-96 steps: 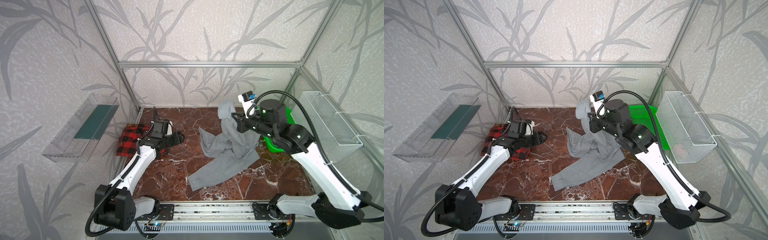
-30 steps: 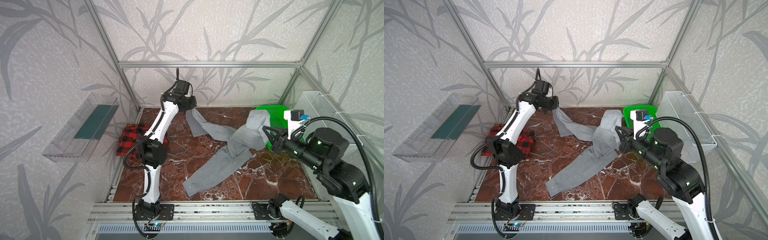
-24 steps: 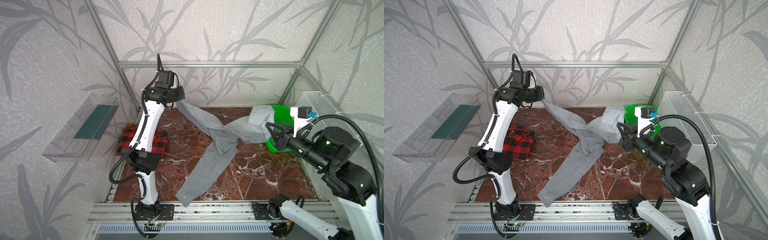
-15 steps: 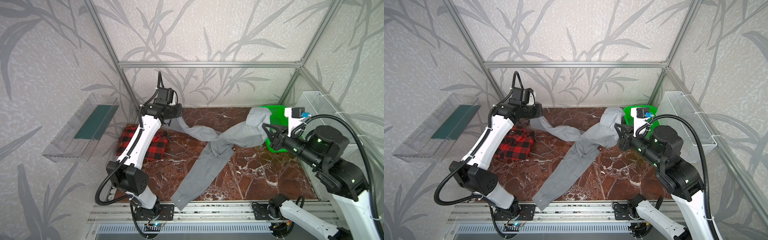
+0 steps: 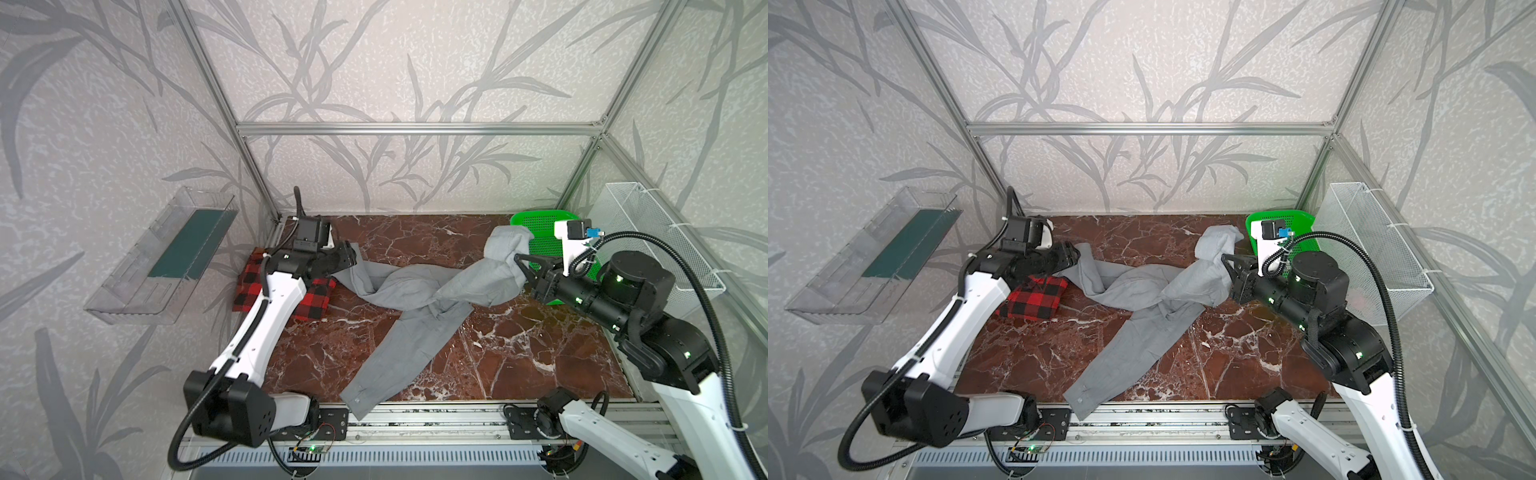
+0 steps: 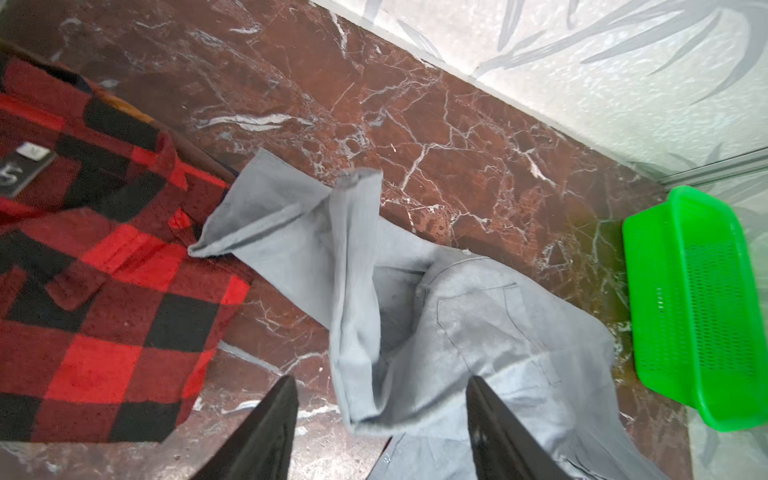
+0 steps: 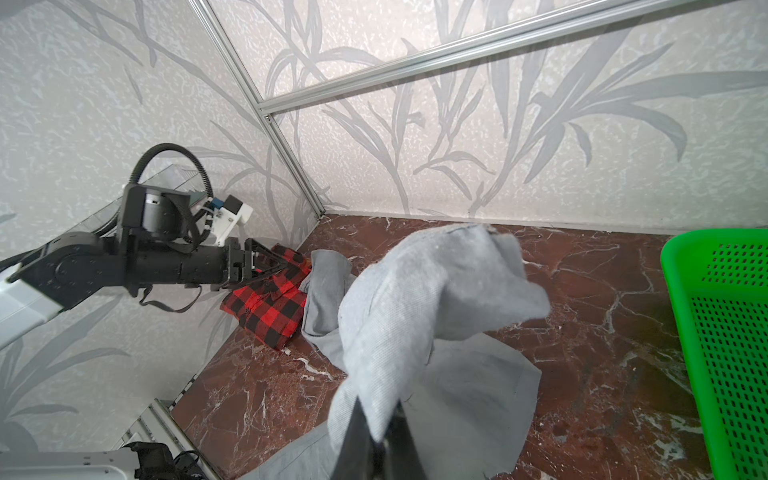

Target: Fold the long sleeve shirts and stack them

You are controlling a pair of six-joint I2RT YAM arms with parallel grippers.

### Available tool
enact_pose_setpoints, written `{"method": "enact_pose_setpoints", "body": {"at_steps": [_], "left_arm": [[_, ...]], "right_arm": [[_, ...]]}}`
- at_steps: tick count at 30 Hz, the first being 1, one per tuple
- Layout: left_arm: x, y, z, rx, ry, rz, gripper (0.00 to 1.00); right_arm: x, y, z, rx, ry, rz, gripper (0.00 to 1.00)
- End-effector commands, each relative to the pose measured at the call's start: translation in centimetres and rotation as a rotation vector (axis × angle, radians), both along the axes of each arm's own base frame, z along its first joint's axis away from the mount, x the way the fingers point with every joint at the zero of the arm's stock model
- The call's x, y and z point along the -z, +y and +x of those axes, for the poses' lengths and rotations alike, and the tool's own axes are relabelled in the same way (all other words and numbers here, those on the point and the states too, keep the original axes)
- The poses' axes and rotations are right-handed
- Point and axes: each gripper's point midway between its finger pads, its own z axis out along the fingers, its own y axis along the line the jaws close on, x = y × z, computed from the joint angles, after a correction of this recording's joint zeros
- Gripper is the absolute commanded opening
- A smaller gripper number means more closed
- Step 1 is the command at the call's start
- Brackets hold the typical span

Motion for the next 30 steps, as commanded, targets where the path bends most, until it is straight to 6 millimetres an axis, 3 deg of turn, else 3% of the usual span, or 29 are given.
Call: {"method": "enact_pose_setpoints", "body": {"at_steps": [1,6,14,19,23,30], "left_arm": [[1.7,-0.8,-1.8,-0.04,0.037,-0.109,0.65],[5.7,-1.2,-3.3,-0.061,0.106,-0.161,0.65],[10.8,-8.2,-6.0,0.063,0.229,-0.199,0.7],[9.9,-12.6,-7.5,0.159,0.059,-0.208,0.76],[10.5,-16.1,-8.0,0.312,-0.023,-0.1,0.79],[10.9,-20.1,-8.9,0.609,-0.228,0.408,0.82]], "right_arm": [[-1.0,-0.1,0.0,0.0,-0.04,0.019,0.0],[-0.3,0.2,0.3,-0.003,-0.026,0.026,0.0],[-0.1,0.3,0.7,0.006,-0.022,0.042,0.0],[-0.7,0.3,0.8,0.013,-0.039,0.058,0.0],[-1.4,0.4,0.7,0.005,-0.05,0.066,0.0],[-3.2,0.0,-0.1,-0.003,-0.085,0.067,0.0]]}}
